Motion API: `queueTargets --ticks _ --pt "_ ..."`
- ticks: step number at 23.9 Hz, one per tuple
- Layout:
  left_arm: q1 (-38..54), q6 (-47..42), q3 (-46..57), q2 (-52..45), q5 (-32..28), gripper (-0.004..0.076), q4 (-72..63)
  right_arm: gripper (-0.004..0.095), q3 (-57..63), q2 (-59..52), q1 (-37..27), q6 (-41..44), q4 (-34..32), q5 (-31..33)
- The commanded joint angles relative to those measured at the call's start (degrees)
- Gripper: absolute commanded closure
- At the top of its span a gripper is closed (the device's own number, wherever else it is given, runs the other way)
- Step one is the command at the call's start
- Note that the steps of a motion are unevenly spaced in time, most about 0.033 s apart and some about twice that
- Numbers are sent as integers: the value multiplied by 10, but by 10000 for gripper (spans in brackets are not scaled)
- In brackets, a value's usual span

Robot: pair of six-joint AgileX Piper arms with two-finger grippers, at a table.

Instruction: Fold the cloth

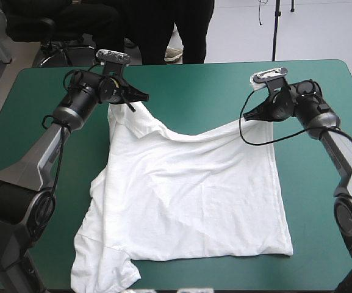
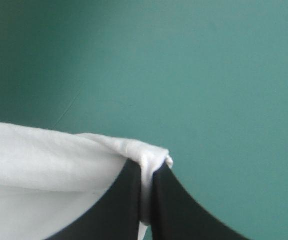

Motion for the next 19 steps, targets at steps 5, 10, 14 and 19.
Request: queueTargets --ticks 5,10,14,19 --pt "-1 -23 -14 12 -71 741 2 860 -21 31 -8 -8 -7 -62" --pt "-1 -29 -14 23 -110 724 3 569 -21 61 -11 -8 2 -95" --pt "-1 -27 -14 29 -106 486 30 331 -44 67 -13 -8 4 -99" --pt "-1 -24 -28 -21 75 289 28 331 -129 38 -13 -44 5 45"
